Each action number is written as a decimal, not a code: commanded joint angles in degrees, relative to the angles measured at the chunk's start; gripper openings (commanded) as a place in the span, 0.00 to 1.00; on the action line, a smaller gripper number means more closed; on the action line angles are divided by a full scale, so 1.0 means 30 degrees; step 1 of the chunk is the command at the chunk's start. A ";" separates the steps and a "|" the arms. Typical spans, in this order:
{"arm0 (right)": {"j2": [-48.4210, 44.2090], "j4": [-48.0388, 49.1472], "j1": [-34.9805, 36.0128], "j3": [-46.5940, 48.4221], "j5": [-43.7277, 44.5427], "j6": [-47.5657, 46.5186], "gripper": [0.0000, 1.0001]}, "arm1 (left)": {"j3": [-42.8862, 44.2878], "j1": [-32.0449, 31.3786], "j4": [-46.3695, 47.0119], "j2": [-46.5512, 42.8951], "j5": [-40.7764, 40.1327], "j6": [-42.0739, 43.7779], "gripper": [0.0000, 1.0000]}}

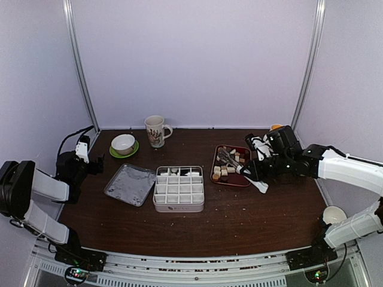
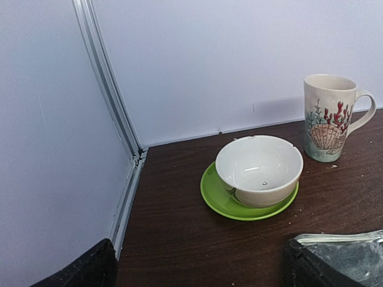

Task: Pack the chocolate
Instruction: Pick up the fake chocolate from the plate, then place the fake chocolate in the empty pocket of the box.

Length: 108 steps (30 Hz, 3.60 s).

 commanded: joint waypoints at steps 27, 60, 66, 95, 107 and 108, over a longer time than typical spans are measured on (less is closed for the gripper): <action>0.2272 0.5486 0.2777 0.1211 -0.2450 0.1165 0.15 | -0.0057 0.0147 0.1084 -0.0023 0.0204 0.0231 0.98; 1.0741 0.7880 0.5130 0.6064 -0.1976 0.1073 0.14 | -0.0059 0.0145 0.1062 -0.0029 0.0224 0.0230 0.98; 1.1563 0.7742 0.5169 0.7101 -0.1351 0.0880 0.15 | -0.0055 0.0139 0.1070 -0.0021 0.0221 0.0230 0.98; 1.1675 0.7613 0.5189 0.7485 -0.0356 0.0601 0.34 | -0.0059 0.0132 0.1069 -0.0023 0.0231 0.0230 0.98; 1.1024 0.7645 0.5190 0.7268 -0.0242 0.0486 0.34 | -0.0058 0.0137 0.1067 -0.0022 0.0229 0.0230 0.98; 1.0927 0.7665 0.5211 0.7238 -0.0216 0.0462 0.34 | -0.0055 0.0147 0.1066 -0.0029 0.0243 0.0230 0.98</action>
